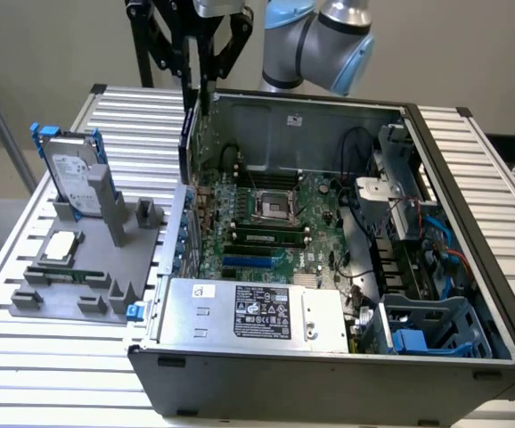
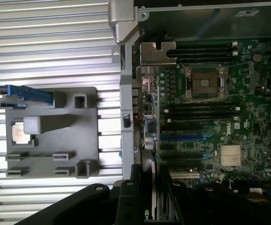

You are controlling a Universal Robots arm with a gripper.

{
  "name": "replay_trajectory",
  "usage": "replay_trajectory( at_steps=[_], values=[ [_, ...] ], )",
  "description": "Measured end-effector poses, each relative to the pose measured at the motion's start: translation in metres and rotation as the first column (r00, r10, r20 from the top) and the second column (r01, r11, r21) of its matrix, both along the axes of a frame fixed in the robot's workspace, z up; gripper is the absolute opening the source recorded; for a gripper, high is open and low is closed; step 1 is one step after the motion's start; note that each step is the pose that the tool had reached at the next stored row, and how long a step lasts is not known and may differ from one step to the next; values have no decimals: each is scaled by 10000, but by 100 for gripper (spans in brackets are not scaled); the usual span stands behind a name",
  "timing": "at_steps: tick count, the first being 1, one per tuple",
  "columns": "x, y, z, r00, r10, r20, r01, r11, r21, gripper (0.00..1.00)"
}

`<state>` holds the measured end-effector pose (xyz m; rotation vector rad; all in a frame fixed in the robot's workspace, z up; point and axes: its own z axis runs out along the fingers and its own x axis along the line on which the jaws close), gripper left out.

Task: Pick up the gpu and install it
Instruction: 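Pick up the gpu and move the gpu toward the slot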

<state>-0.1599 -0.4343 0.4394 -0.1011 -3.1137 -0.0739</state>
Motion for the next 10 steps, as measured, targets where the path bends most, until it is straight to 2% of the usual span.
replay_trajectory(
  at_steps=[10],
  values=[
    [457, 0, 0, 10000, 1, -5, -1, 10000, -1, 27]
  ],
)
